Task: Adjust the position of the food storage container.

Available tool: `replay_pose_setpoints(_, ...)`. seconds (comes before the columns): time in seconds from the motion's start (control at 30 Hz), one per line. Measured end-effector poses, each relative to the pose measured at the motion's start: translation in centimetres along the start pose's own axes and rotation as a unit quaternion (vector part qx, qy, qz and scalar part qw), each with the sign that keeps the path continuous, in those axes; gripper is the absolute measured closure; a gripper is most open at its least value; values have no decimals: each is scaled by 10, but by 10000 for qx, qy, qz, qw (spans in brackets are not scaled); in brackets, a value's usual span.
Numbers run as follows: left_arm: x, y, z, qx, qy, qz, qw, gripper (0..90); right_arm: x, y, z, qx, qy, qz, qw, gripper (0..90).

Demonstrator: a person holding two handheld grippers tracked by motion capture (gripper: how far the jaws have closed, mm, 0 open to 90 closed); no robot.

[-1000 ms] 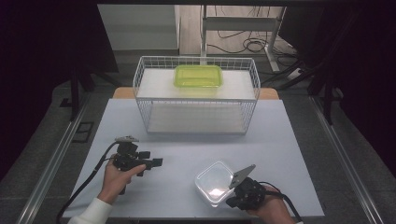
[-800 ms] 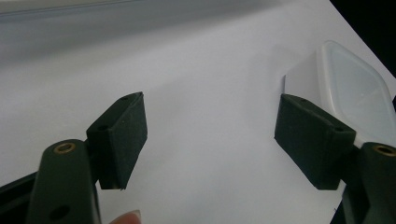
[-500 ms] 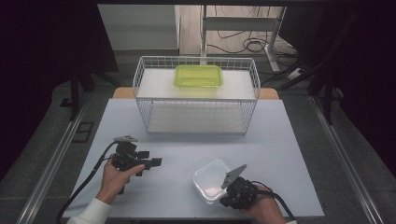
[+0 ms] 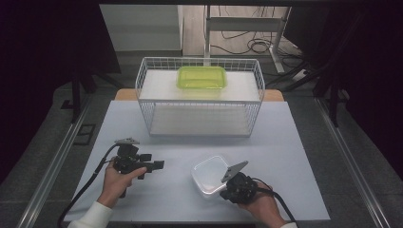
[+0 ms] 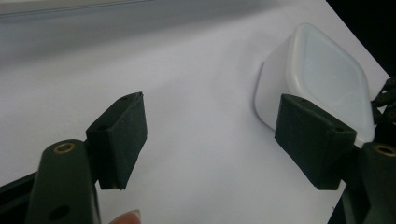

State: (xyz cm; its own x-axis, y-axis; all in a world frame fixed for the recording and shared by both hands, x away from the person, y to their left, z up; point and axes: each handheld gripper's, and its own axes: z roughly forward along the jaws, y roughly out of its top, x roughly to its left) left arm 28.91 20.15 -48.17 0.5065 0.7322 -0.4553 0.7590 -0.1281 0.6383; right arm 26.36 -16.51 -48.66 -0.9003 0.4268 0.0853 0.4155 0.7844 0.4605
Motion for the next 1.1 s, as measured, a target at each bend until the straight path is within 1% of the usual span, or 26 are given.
replay_pose_setpoints(0.17, 0, -1, 0, 21, 23, -25, 10000, 249, -4, 5, 3, -67, -44, 69, 9999, 891)
replay_pose_setpoints(0.33, 1, -2, 3, 65, 53, -28, 10000, 249, -6, 10, 7, -69, -63, 60, 9999, 892)
replay_pose_setpoints(0.37, 1, -2, 3, 65, 53, -32, 10000, 250, -5, 15, 10, -83, -42, 57, 9999, 892)
replay_pose_setpoints(0.43, 1, -2, 2, 65, 52, -31, 10000, 249, -4, 16, 10, -88, -35, 47, 9999, 892)
replay_pose_setpoints(0.53, 2, -2, 2, 60, 66, -41, 10000, 249, -2, 22, 15, -77, 9, -27, 10000, 892)
replay_pose_setpoints(0.57, 2, -2, 2, 65, 60, -34, 10000, 249, 0, 25, 17, -68, 12, -30, 10000, 892)
replay_pose_setpoints(0.77, 2, -2, 2, 81, 58, -24, 9999, 249, 1, 32, 23, -95, 14, -53, 9999, 892)
replay_pose_setpoints(0.9, 2, -2, 2, 82, 61, -12, 9999, 248, 5, 38, 29, -71, 15, -73, 9999, 892)
replay_pose_setpoints(0.93, 2, -2, 2, 83, 62, -11, 9999, 248, 7, 42, 33, -89, 2, -82, 9999, 892)
replay_pose_setpoints(1.1, 2, -3, 3, 95, 67, -10, 9999, 248, 9, 51, 40, -120, -85, 17, 9999, 892)
